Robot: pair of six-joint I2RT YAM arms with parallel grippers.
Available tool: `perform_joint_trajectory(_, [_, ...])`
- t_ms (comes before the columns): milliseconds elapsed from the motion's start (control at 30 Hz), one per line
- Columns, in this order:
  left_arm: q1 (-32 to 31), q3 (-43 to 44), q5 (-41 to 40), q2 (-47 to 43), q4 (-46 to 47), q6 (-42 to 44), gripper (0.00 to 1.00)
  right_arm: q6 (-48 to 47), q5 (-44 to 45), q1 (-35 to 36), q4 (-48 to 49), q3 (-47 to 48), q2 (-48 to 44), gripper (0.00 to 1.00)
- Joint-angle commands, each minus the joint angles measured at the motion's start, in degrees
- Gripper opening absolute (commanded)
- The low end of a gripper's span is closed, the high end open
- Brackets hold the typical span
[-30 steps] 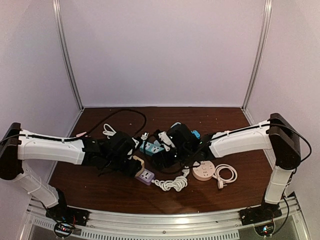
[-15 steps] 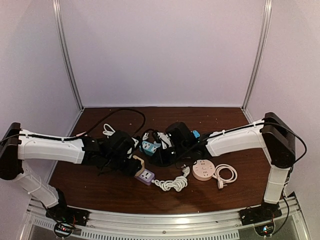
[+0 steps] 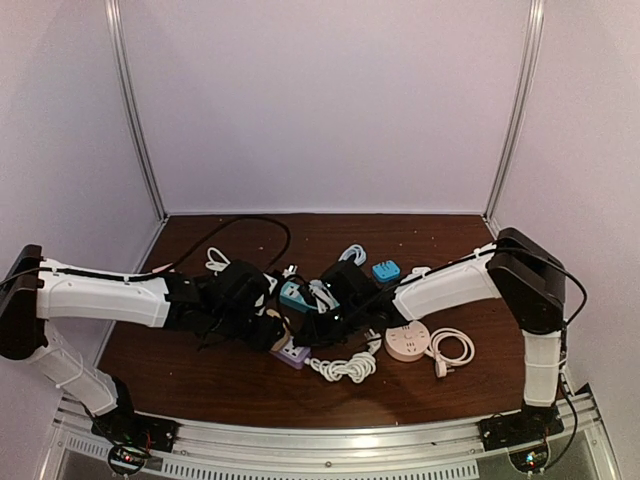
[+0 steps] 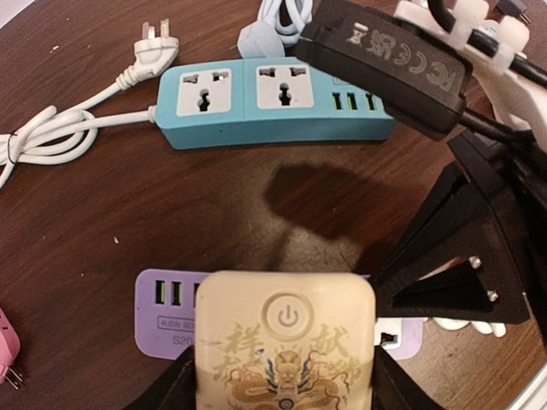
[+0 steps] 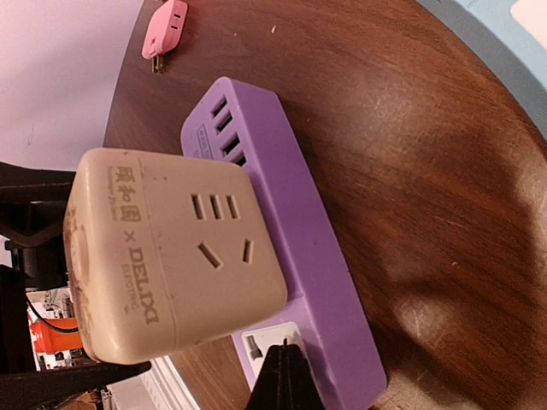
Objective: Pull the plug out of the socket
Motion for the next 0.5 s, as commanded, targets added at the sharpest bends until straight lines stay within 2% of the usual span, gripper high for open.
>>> perform_joint_trajectory(0, [-0.7, 1.81, -0.79, 0.17, 6.11, 0.43, 0.02, 0.74, -2.04, 0.59, -0.91, 2.01, 1.4, 0.0])
perform_joint_trajectory(467, [-4.66, 0.92, -3.09, -4.61, 11.68, 5.5, 0.02, 1.24, 0.26, 0.75, -9.82, 5.88, 7.19, 0.0])
